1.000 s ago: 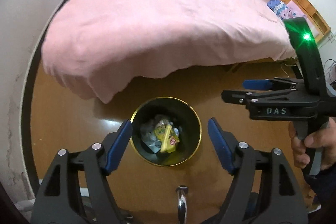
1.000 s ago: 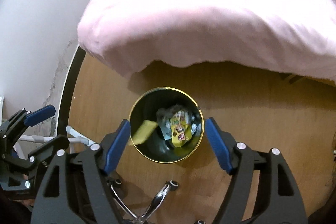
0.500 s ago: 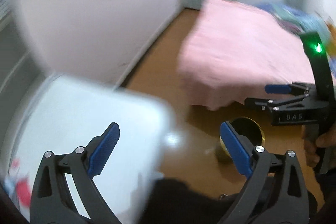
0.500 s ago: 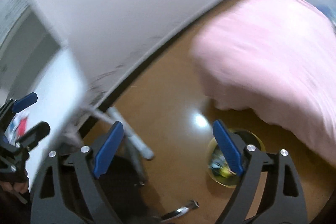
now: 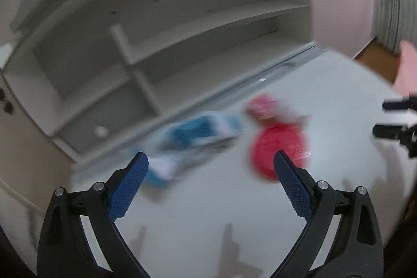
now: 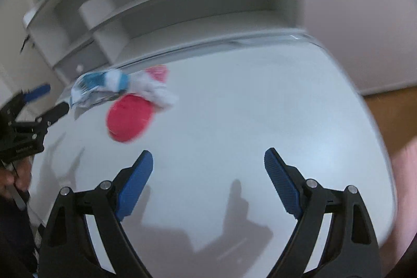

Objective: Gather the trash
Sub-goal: 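Grasp the blue-white chip bag with the left tool while the right tool grasps the white tissue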

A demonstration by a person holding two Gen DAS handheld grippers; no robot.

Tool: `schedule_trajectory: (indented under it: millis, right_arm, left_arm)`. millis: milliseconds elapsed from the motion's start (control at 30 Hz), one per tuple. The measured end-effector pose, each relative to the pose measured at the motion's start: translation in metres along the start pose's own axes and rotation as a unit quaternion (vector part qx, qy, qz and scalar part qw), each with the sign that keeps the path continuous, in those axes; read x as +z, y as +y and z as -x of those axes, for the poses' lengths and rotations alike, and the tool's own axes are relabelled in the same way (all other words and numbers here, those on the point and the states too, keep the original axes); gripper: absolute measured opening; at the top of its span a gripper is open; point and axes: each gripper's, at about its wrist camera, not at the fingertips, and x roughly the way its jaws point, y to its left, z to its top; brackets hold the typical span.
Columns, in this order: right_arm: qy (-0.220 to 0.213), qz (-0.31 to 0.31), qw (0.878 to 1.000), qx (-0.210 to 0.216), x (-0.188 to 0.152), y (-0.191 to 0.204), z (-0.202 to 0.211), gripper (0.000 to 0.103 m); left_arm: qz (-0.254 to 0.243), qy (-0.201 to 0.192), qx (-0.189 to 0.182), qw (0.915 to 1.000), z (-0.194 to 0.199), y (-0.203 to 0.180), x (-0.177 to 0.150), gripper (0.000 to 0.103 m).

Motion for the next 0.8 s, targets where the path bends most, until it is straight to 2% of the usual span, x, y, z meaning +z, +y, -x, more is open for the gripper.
schedule_trajectory:
  millis: [133,200,333,433,500,633,667,800]
  right_arm:
    - [0.011,0.031,0.999,0.024,0.033,0.038,-0.036,0.084]
    - [0.02,0.037,0.999,0.035,0.047,0.048,-0.052,0.084]
    - [0.04,0.04,0.997,0.046,0.066,0.059,-0.08,0.083]
    - [0.052,0.039,0.997,0.047,0.073,0.062,-0.094,0.071]
    - [0.06,0.035,0.996,0.047,0.074,0.064,-0.102,0.055]
    - [0.061,0.041,0.996,0.051,0.074,0.065,-0.102,0.048]
    - [0.059,0.042,0.996,0.051,0.074,0.065,-0.101,0.044]
    - [0.041,0.038,0.997,0.059,0.073,0.058,-0.079,0.043]
  left_arm:
    - [-0.036,-0.006,0.021,0.9991,-0.021,0.027,0.002,0.094]
    - [-0.049,-0.005,0.026,0.9985,-0.034,0.027,0.006,0.094]
    - [-0.057,0.01,-0.009,0.9983,-0.056,0.042,0.005,0.094]
    - [-0.057,0.023,-0.029,0.9977,-0.076,0.048,0.01,0.094]
    - [-0.061,0.032,-0.032,0.9971,-0.085,0.048,0.013,0.094]
    - [-0.071,0.04,-0.055,0.9952,-0.102,0.045,0.015,0.094]
    - [-0.073,0.045,-0.06,0.9945,-0.107,0.044,0.015,0.094]
    - [-0.09,0.057,-0.065,0.9922,-0.123,0.037,0.015,0.094]
